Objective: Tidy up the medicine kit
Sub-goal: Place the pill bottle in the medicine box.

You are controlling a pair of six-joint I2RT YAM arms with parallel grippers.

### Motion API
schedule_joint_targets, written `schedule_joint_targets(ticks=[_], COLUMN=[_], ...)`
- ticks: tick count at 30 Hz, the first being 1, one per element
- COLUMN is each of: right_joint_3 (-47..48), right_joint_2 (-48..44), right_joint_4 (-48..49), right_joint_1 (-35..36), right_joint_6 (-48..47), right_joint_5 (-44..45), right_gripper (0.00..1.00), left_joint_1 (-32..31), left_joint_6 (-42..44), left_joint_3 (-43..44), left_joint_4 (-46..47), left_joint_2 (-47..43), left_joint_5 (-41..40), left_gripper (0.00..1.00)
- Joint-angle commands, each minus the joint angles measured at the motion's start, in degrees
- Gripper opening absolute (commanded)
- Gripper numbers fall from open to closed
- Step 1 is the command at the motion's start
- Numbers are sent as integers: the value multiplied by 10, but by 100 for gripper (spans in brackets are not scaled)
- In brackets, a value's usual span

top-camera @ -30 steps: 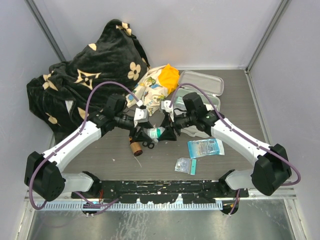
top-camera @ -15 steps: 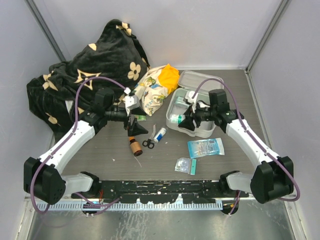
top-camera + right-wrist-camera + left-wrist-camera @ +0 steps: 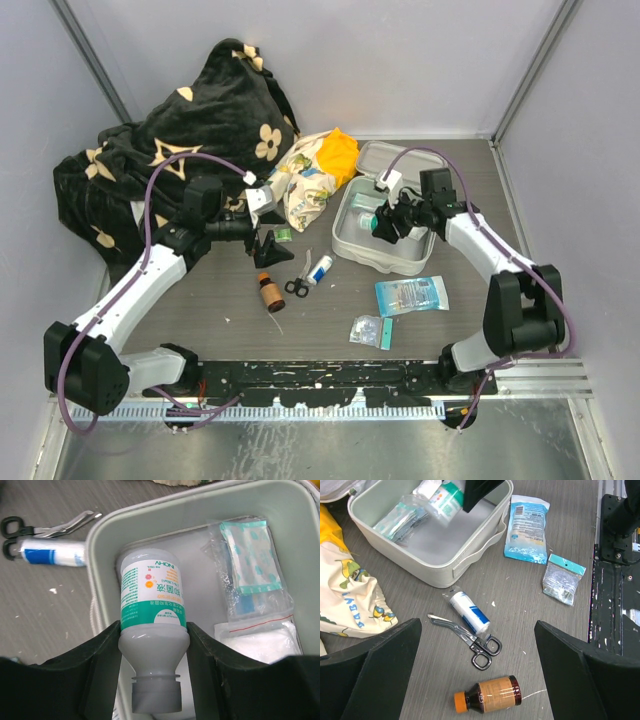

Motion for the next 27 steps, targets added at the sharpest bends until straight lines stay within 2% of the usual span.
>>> schedule_joint_targets(ticks=[1,18,27], right_joint_3=[34,83,84], right_joint_2=[45,196,223], right_joint_4=[95,178,180], right_joint_1=[3,40,42], right_joint_6=[31,57,20], right_joint_5=[16,38,22], right_gripper=[29,29,32], left_joint_1=[2,3,3], left_joint_6=[9,21,27], left_joint_3=[-5,-5,-8], left_joint_4=[25,13,8], left_joint_2=[-20,-18,-17], left_joint_5=[4,2,3], left_gripper=[98,98,98])
